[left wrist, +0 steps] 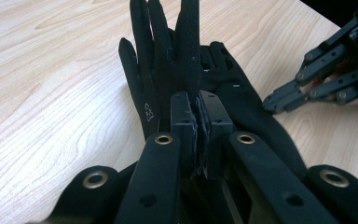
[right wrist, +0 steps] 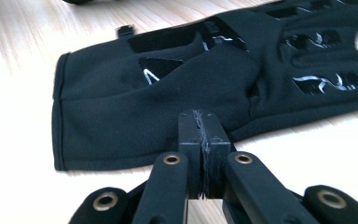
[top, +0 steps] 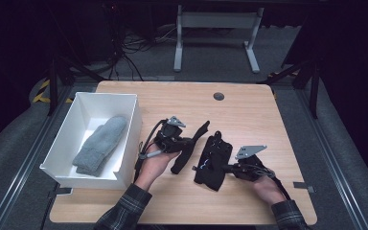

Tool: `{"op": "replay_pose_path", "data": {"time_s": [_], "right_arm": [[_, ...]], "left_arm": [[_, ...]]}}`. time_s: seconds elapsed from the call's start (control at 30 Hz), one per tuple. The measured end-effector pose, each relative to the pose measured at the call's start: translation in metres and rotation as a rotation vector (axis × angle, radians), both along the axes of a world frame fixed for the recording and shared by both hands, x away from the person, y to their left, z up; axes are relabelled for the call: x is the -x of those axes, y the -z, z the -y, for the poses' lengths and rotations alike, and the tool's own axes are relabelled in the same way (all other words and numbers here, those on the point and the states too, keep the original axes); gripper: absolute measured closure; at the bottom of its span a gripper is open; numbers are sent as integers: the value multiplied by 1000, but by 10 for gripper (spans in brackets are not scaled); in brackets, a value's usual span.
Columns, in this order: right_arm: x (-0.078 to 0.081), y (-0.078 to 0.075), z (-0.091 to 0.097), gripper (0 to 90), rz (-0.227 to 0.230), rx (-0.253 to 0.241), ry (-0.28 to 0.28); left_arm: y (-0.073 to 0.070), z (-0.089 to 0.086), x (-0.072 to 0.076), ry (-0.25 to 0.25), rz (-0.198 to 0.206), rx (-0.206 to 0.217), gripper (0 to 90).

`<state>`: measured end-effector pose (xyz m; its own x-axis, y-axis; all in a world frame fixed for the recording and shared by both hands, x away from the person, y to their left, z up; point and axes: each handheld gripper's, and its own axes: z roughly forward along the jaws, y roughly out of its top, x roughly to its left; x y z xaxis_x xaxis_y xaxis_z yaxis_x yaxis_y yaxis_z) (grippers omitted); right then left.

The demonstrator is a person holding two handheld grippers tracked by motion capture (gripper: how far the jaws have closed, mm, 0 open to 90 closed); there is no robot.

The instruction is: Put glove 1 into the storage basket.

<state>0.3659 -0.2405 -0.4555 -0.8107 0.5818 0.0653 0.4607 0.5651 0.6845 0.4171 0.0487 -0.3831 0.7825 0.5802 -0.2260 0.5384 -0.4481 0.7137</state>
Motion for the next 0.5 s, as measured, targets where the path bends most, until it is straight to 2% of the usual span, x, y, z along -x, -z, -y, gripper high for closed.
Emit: {"op": "replay_pose_path", "data": {"time_s": [0.17,0.27,0.5], "right_arm": [[-1,-4,1,898,22,-12,9],[-3,-7,10,897,37,-31,48],[-7,-3,14,896,31,-19,66]], "left_arm": [[-1,7,-4,9,2,-3,865],[-3,13,-6,20,3,-15,864],[-6,33,-9,32,3,-22,864]]}}
